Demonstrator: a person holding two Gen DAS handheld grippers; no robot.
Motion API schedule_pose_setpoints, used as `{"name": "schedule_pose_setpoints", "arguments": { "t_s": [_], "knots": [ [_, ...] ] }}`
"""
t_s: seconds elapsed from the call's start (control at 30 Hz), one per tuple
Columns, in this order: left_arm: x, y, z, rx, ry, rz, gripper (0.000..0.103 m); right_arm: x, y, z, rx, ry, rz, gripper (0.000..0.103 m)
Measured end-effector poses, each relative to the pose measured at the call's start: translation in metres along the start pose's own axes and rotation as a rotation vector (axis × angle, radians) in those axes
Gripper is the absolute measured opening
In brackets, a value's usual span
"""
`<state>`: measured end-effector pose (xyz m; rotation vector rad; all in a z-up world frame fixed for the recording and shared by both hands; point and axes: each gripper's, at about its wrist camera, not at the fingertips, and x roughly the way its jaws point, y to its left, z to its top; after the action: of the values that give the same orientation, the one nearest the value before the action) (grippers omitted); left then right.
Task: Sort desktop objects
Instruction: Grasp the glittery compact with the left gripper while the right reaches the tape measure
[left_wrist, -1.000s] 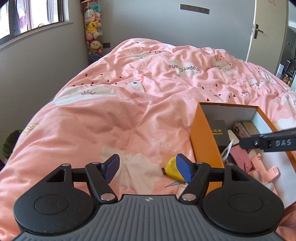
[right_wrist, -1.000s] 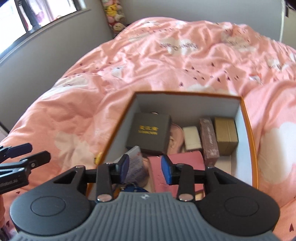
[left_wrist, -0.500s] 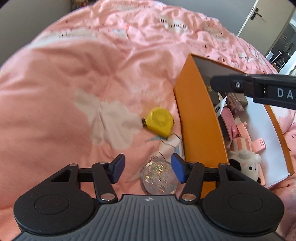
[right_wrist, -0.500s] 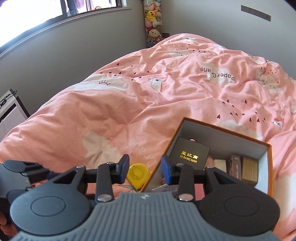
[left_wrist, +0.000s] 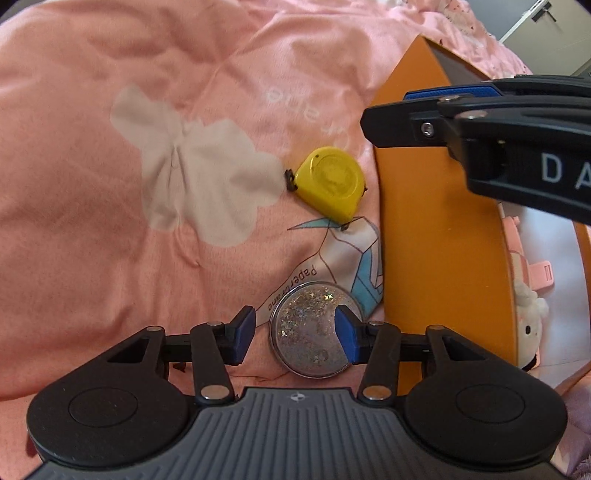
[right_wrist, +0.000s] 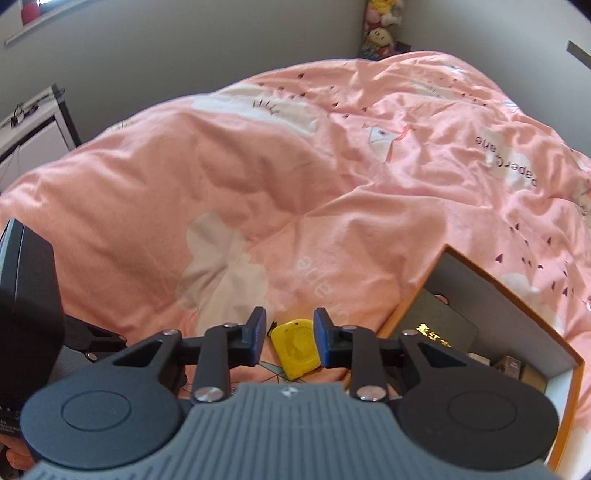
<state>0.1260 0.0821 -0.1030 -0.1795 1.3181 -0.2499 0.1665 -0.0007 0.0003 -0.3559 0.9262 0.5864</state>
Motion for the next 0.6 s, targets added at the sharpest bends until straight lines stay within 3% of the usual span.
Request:
{"name": "schedule_pose_setpoints", "arguments": {
  "t_s": [0.2, 0.4, 0.6],
  "knots": [
    [0.018, 0.009, 0.001, -0.05, 0.058, -0.02, 0.055, 0.025, 0.003, 0.008, -0.022, 0.062, -0.01, 0.03],
    [0.032, 0.014, 0.0, -0.084, 0.077, -0.062, 0.067, 0.034, 0.0, 0.013, -0.016, 0.071, -0.012, 0.031],
    [0.042, 0.01, -0.005, -0.059, 0.089, -0.097, 0.064, 0.041, -0.004, 0.018, -0.009, 0.078, -0.019, 0.031]
  ]
}}
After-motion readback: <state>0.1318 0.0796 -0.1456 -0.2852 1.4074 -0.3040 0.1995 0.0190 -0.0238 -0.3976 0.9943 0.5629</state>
